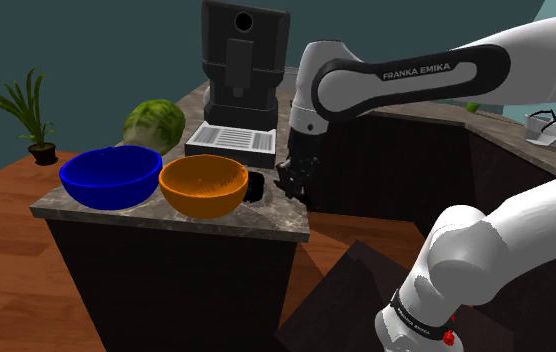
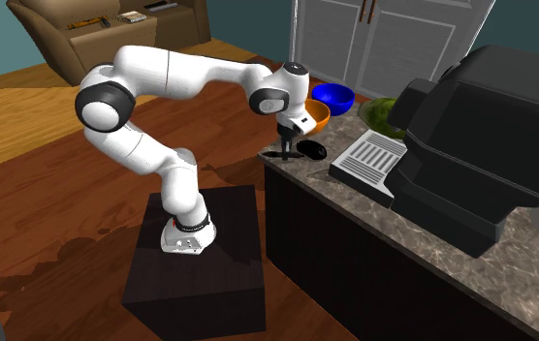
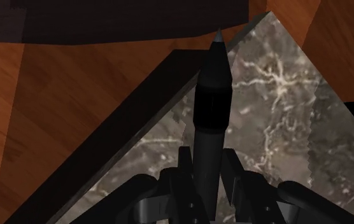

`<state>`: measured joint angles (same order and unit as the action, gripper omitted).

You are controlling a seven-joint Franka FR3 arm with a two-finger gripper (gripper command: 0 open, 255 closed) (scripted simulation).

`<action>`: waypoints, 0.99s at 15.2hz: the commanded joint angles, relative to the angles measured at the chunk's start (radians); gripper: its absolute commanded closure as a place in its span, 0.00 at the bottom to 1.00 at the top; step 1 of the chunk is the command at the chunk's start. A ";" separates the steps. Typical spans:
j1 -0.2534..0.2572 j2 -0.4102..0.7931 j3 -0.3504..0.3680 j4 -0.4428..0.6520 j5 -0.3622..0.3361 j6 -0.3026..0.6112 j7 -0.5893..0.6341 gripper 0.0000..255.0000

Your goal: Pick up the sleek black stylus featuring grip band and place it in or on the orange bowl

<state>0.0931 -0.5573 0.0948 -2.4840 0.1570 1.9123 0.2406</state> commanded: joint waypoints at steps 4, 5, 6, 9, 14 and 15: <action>-0.001 -0.008 -0.003 0.061 -0.004 -0.069 0.007 1.00; -0.001 -0.009 -0.004 0.073 -0.005 -0.082 0.009 1.00; -0.002 -0.010 -0.005 0.086 -0.006 -0.096 0.010 1.00; -0.002 -0.012 -0.007 0.125 -0.009 -0.136 0.014 1.00; -0.003 -0.010 -0.010 0.193 -0.012 -0.203 0.020 1.00; -0.004 -0.009 -0.011 0.207 -0.013 -0.216 0.021 1.00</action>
<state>0.0900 -0.5685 0.0851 -2.2911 0.1450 1.7091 0.2616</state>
